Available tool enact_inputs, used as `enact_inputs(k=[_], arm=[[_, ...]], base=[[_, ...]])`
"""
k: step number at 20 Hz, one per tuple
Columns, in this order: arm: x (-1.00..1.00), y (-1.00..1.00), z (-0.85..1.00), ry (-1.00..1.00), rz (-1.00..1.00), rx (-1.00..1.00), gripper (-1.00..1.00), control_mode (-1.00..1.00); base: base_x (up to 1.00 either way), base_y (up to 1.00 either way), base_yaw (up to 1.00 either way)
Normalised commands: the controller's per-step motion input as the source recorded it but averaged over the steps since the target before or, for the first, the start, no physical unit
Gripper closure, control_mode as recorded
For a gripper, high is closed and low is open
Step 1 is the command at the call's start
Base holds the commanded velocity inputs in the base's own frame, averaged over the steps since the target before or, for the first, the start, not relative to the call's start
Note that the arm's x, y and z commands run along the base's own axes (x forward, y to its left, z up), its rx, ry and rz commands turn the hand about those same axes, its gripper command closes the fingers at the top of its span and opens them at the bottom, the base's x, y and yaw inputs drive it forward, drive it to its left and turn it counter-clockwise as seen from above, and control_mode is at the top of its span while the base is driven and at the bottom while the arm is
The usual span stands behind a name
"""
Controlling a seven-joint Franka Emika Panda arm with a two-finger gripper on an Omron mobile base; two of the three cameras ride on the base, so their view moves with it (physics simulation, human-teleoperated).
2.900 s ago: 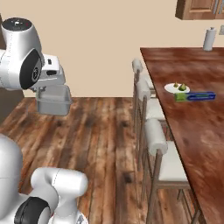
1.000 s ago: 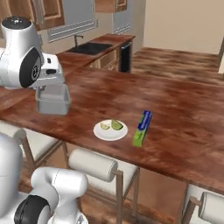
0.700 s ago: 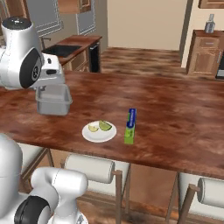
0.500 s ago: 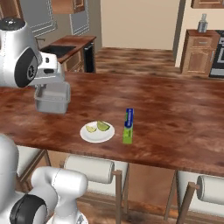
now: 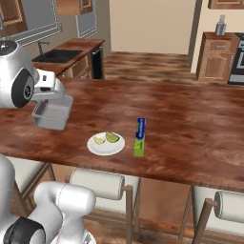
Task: Retrieve the tupperware and aluminum foil from the cabinet and place them on the dining counter near the plate with lemon wedges to prepare for storing leftovers.
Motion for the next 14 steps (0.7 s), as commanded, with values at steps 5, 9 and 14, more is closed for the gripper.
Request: enact_inputs(k=[5,9,14], arm=[[0.35,0.56,-0.79,0.03,0.0,0.0,1.0,-1.0],[0.4,0.58,-0.81,0.04,0.0,0.0,1.0,-1.0],[0.53,0.41,-0.49,0.0,0.0,0.0,1.0,-1.0]], base=[[0.0,0.0,0.0],[0.0,0.0,0.0],[0.0,0.0,0.0]])
